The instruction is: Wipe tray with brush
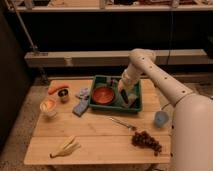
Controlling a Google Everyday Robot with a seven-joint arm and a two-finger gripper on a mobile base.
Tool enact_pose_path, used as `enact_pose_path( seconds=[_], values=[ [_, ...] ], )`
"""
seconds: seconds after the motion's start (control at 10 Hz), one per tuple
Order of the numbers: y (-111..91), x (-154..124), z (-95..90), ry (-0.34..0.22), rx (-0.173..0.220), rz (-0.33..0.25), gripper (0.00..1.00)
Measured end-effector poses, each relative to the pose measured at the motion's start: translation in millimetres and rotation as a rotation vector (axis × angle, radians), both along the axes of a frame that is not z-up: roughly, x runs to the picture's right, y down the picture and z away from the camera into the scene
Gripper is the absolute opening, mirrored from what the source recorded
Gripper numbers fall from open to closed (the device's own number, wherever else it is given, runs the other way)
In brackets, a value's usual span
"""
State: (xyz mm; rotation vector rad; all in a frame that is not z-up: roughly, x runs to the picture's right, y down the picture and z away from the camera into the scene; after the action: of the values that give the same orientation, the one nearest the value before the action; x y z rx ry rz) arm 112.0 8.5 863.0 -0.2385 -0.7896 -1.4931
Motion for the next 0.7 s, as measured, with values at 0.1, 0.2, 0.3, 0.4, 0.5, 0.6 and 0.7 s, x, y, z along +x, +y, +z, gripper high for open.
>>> enact_pose_path(
  seconds=[0.1, 0.2, 0.3, 0.4, 0.5, 0.6, 0.7],
  values=[
    [4, 3, -2.5, -0.003, -0.006, -0.004, 0.0],
    [7, 7, -4.6, -0.003, -0.01, -0.005, 0.0],
    [10, 11, -5.8, 0.001, -0.015, -0.005, 0.0],
    [14, 23, -7.0, 0.011, -0.021, 0.0, 0.0],
    [18, 32, -7.9, 0.021, -0.029, 0.002, 0.0],
    [21, 37, -8.2, 0.028, -0.035, 0.0, 0.0],
    [25, 42, -8.1, 0.037, -0.043, -0.006, 0.0]
  ],
)
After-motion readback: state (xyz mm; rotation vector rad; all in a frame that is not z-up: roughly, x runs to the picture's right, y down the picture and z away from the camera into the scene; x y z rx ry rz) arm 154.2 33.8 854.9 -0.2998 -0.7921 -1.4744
